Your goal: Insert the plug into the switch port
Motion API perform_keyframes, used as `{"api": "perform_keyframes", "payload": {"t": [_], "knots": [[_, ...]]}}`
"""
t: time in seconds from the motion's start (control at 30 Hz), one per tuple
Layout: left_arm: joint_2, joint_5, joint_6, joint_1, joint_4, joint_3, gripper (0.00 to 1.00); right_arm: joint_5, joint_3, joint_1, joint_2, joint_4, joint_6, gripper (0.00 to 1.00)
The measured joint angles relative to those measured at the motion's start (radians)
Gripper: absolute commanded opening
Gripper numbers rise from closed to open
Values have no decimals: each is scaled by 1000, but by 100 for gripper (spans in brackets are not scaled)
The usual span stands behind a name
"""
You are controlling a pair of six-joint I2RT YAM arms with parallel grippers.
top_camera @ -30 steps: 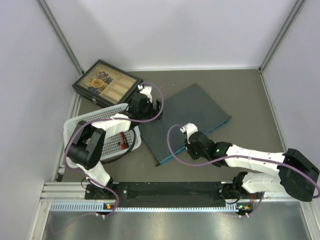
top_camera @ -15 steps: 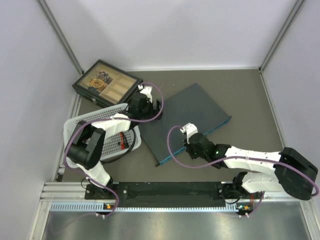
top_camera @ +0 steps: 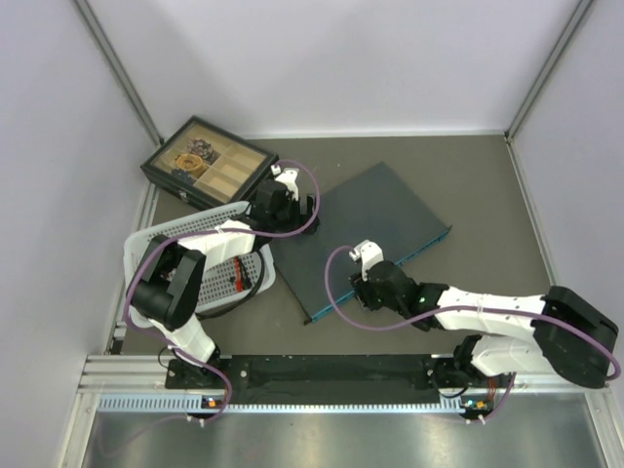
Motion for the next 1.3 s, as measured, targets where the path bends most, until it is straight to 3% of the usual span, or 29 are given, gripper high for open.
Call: {"api": "perform_keyframes", "payload": {"t": [0.1, 0.3, 0.6, 0.7, 1.3], "knots": [[0, -1, 0, 0, -14, 6, 97, -10, -6, 3, -64, -21, 22, 58], [34, -24, 12, -1, -39, 67, 97, -24, -6, 0, -243, -111, 70, 57], [166, -53, 71, -1, -73, 236, 97, -105, -32, -47, -180, -196, 133, 6], [210, -45, 82, -1, -81, 273, 97, -125, -33, -61, -131, -183, 139, 0], [303, 80, 93, 12, -87, 330, 97, -153, 3, -119, 56, -29, 60, 0]]}}
